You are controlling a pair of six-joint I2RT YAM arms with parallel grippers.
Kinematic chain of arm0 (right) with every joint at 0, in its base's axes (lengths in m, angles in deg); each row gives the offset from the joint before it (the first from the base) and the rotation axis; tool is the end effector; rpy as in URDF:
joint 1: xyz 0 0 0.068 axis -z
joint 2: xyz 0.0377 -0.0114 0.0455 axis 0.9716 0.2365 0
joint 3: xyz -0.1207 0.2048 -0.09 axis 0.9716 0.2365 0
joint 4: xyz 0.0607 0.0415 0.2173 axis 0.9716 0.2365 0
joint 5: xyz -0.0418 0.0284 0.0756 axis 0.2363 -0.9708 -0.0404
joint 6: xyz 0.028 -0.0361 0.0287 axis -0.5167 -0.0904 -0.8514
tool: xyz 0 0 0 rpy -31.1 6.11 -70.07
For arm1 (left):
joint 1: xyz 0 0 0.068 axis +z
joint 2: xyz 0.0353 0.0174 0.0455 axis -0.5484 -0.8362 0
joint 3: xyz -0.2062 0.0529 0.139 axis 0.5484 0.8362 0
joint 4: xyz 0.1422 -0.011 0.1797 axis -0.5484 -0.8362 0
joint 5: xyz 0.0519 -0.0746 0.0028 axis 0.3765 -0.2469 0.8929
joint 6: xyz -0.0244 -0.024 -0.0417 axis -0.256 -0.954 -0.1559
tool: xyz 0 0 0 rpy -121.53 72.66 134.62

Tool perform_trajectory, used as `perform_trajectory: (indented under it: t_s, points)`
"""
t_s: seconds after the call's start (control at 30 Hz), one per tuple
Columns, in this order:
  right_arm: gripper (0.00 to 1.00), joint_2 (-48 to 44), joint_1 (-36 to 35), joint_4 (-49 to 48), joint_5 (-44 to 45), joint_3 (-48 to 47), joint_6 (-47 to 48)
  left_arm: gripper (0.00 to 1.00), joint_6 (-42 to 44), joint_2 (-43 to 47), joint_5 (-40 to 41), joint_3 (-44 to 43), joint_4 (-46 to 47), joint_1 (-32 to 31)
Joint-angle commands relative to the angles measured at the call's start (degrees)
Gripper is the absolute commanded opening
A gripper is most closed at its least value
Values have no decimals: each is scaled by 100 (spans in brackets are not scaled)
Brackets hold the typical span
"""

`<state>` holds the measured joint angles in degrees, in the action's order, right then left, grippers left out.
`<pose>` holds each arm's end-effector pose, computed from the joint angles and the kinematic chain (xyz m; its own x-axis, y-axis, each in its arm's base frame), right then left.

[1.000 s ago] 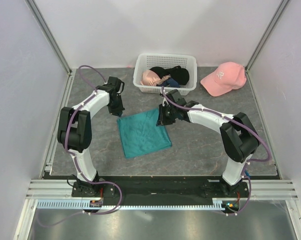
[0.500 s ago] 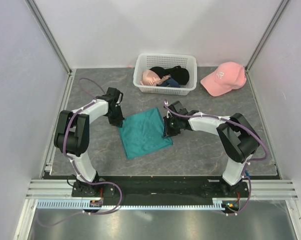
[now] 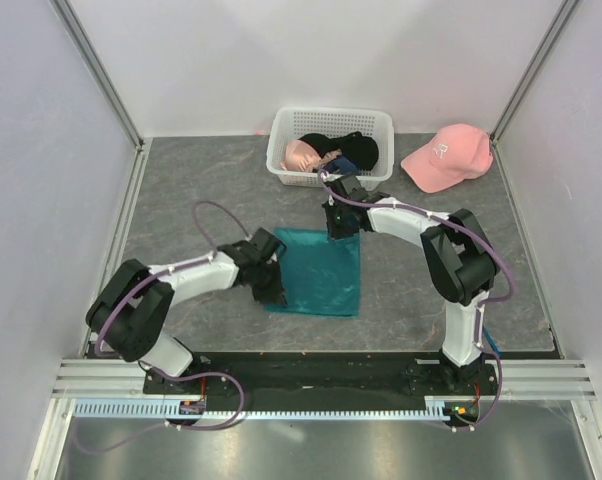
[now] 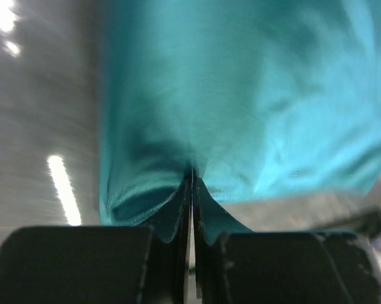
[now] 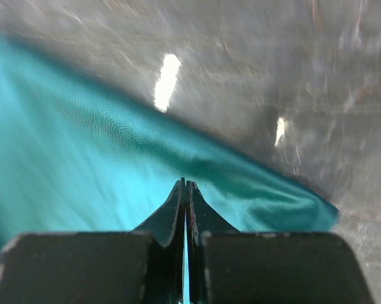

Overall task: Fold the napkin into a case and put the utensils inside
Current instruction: Rotate the square-folded napkin at the center of the board.

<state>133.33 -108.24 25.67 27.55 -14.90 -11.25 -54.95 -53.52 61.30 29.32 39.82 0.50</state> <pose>0.3167 0.2003 0.1689 -0.8486 -0.1548 -0.5060 -0.3063 0.9234 0.2312 0.2020 -0.1363 0.1540 -0.9678 -0.2022 -0.1497 -0.1415 0.9295 -0.3407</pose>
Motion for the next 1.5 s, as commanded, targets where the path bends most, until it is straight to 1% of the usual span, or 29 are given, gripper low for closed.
perform_trajectory:
  t_s: [0.0,0.03,0.1,0.13,0.2,0.23,0.3,0.37,0.43,0.53,0.67,0.8,0.97,1.07,1.13,1.2,1.23,1.27,1.3,1.37,1.4,1.47]
  points:
    - [4,-29,-51,562,-38,-837,88,9,-1680,154,-359,386,740,-1177]
    - [7,-221,-51,667,-64,-821,62,9,-1768,189,-359,325,810,-1363]
    - [11,-477,-51,782,-65,-610,79,9,-1769,303,-237,220,645,-1619]
    - [16,-748,-51,895,14,-496,88,12,-1769,521,-114,219,575,-1629]
    - [17,-1022,-51,958,41,-75,88,13,-1612,733,27,202,478,-1594]
    - [17,-1258,-42,932,-29,92,36,15,-1524,865,80,115,416,-1594]
    - [17,-1435,-51,792,-318,593,-70,17,-1261,919,237,0,223,-1559]
    - [17,-1638,-68,616,-460,1066,-236,17,-980,858,334,-132,144,-1463]
    - [17,-1796,-103,318,-556,1340,-325,17,-795,770,388,-220,126,-1348]
    - [17,-1744,-191,71,-644,1675,-439,17,-400,542,493,-343,152,-1172]
    - [16,-1428,-253,-52,-540,1693,-369,17,-152,156,634,-457,240,-1137]
    - [15,-1042,-253,-158,-320,1527,-229,15,-134,14,538,-248,406,-1163]
    - [14,-453,-253,-141,-258,886,-35,15,-240,58,590,34,697,-1409]
    - [13,-303,-262,95,-188,464,61,16,-284,-39,590,35,706,-1567]
    - [13,-363,-262,298,-101,253,70,16,-354,-57,564,35,749,-1646]
    - [18,-696,-262,571,171,269,27,15,-389,-39,529,8,776,-1682]
    - [22,-837,-253,676,277,365,-78,15,-398,-4,520,-18,776,-1682]
    - [32,-1117,-244,877,365,444,-149,15,-398,31,511,-44,776,-1682]
    - [35,-1259,-218,957,496,671,-219,16,-407,75,502,-53,767,-1682]
    - [40,-1688,-60,1054,419,962,-439,16,-398,215,493,-88,750,-1682]
    - [41,-1813,1,1064,253,1251,-500,16,-381,268,502,-97,715,-1682]
    - [41,-2137,142,1072,147,1490,-650,17,-381,418,580,-132,645,-1682]
